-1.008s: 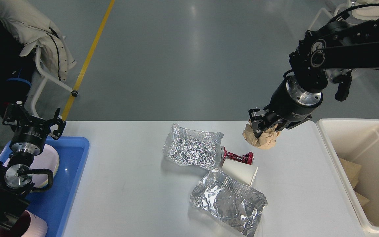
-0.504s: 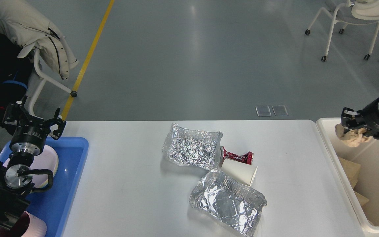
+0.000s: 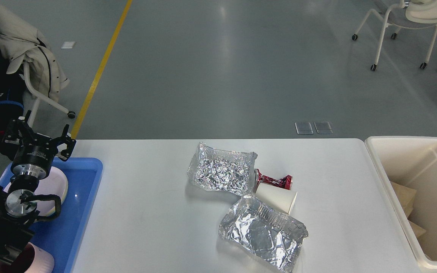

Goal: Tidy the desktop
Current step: 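Lift the brown paper and drop it into the white bin, then move the right gripper over the crumpled foil piece farther from robot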

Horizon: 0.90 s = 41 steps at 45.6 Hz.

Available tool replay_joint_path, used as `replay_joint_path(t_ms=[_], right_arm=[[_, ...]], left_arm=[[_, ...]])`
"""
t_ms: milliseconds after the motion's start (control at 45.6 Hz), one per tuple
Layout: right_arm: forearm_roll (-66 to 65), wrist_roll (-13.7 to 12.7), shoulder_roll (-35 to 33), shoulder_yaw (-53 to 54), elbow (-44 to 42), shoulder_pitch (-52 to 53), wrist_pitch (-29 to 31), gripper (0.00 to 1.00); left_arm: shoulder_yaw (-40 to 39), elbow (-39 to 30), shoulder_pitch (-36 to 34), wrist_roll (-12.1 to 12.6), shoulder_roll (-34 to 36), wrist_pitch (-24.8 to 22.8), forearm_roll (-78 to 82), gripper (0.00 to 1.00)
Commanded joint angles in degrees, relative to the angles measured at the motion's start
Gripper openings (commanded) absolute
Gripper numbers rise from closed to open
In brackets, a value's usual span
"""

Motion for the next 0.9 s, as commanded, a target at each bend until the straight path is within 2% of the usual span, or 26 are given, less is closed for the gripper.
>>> replay_joint_path(t_ms=[0,22,44,66,438,701,745,876], right_arm=[[1.2,0.0,1.0,0.9,-2.4,-2.8,-0.2,0.05],[1.2,-0.1,1.1,1.0,-2.4,-2.9,-0.3,0.25],[1.2,-0.1,1.2,1.1,-2.3,-2.8,-0.3,0.66],[1.4,-0.3,1.4,1.3,-2.4,-2.8,-0.4,1.0],[3.0,-0.2,2.9,3.3,-2.8,-2.0,-0.2,1.0],[2.7,-0.3,5.6,2.8,-2.0,8.9,1.2,1.0],[2.2,-0.4,6.4,2.7,-1.7,11.8,2.6,1.0],[2.0,-0.4,7.8,-0.8,0.7,19.6,11.6,1.0]], left_arm=[[0.0,0.0,0.0,0.0,0.0,0.0,0.0,0.98],[0.0,0.0,0.0,0.0,0.0,0.0,0.0,0.98],[0.0,0.0,0.0,0.0,0.0,0.0,0.0,0.98],[0.0,0.0,0.0,0.0,0.0,0.0,0.0,0.98],[0.1,0.0,0.0,0.0,0.0,0.0,0.0,0.98],[0.1,0.0,0.0,0.0,0.0,0.0,0.0,0.98],[0.1,0.0,0.0,0.0,0.0,0.0,0.0,0.98],[0.1,0.0,0.0,0.0,0.0,0.0,0.0,0.98]])
